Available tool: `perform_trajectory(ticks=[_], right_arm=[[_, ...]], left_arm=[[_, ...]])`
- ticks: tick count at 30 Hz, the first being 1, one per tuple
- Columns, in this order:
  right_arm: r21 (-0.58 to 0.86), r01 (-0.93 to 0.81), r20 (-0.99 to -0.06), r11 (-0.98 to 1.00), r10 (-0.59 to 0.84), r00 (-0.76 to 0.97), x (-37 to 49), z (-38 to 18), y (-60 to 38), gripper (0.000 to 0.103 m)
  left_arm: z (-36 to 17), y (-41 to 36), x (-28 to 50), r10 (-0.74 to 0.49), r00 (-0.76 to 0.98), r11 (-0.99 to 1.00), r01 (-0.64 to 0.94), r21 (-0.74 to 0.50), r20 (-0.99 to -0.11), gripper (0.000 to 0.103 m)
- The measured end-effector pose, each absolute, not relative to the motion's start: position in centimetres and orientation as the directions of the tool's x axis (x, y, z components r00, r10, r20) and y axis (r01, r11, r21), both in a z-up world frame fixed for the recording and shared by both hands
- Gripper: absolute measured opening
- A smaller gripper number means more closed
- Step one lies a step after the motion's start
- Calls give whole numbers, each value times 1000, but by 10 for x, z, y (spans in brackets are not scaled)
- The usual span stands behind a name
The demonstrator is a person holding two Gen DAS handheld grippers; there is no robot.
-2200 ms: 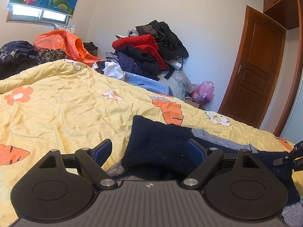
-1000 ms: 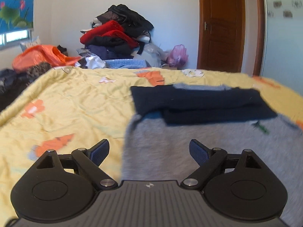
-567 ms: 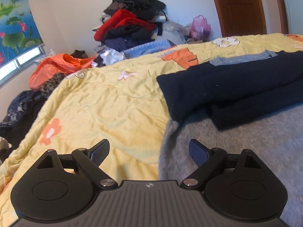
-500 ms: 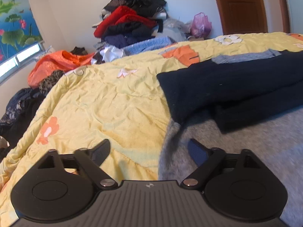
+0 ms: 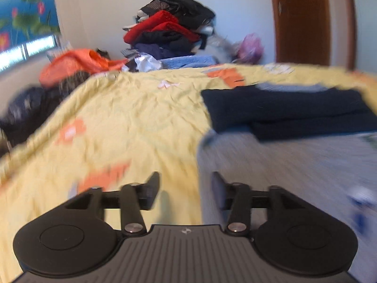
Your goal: Fold small clothes
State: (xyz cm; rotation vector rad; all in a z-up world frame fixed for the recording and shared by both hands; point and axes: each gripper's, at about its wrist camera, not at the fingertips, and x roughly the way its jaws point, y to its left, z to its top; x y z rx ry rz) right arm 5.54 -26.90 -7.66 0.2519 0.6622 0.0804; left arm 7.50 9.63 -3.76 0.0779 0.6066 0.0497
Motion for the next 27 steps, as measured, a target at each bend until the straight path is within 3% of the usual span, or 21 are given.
perform_trajectory(ticks=[2, 6, 10, 13, 16, 21, 27], right_arm=[[359, -32, -605, 933, 259, 753, 18, -86, -279, 87], [558, -66, -518, 827, 409, 751, -55, -98, -306, 86], [818, -41, -437, 574, 666, 604, -83, -116, -330, 86], [840, -45, -438, 540, 725, 531, -95, -120, -329, 79], [828, -37, -463, 559, 720, 517, -100, -116, -319, 79], [759, -58, -537, 648, 675, 507, -103, -102, -303, 79], [769, -58, -523, 636, 679, 515, -99, -105, -302, 81]], left_arm=[[-38, 111, 33, 13, 817, 1000, -13, 5, -576, 54], [-52, 144, -29, -186, 748, 964, 13, -267, -637, 54], [-55, 160, -70, -323, 732, 898, 37, -439, -599, 62], [-58, 165, -78, -435, 690, 833, 65, -550, -578, 63], [-51, 168, -72, -459, 659, 828, 75, -555, -595, 63], [-28, 175, -62, -320, 669, 929, 83, -361, -670, 63], [-45, 178, -67, -515, 532, 836, 140, -530, -672, 65]])
